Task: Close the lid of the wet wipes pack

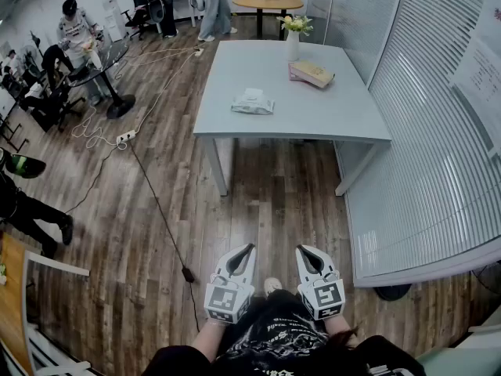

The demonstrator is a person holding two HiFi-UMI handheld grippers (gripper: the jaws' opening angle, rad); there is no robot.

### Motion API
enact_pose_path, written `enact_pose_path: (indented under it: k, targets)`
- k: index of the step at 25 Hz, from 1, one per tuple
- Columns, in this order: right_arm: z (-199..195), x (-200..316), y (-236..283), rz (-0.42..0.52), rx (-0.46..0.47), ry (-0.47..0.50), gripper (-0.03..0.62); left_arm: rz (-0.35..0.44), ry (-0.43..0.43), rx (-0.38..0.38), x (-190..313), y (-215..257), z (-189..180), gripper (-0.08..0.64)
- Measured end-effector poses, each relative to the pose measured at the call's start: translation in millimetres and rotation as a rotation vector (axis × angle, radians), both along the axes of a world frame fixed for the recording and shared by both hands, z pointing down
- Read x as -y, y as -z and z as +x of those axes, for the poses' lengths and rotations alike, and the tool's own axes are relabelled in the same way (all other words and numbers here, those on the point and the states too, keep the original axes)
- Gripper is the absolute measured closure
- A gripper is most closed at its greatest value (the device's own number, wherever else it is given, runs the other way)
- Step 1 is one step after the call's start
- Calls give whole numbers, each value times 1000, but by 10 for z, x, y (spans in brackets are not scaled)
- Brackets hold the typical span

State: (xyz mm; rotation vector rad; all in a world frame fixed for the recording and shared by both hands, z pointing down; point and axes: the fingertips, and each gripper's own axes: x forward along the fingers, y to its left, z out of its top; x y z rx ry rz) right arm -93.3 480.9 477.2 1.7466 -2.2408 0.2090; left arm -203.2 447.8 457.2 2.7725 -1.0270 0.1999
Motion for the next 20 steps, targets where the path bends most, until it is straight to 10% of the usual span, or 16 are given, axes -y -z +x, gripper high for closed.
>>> enact_pose_path:
  k: [20]
  targets:
    - [938, 722, -2, 75, 36, -16, 592, 24, 78, -14, 662, -21, 728, 548]
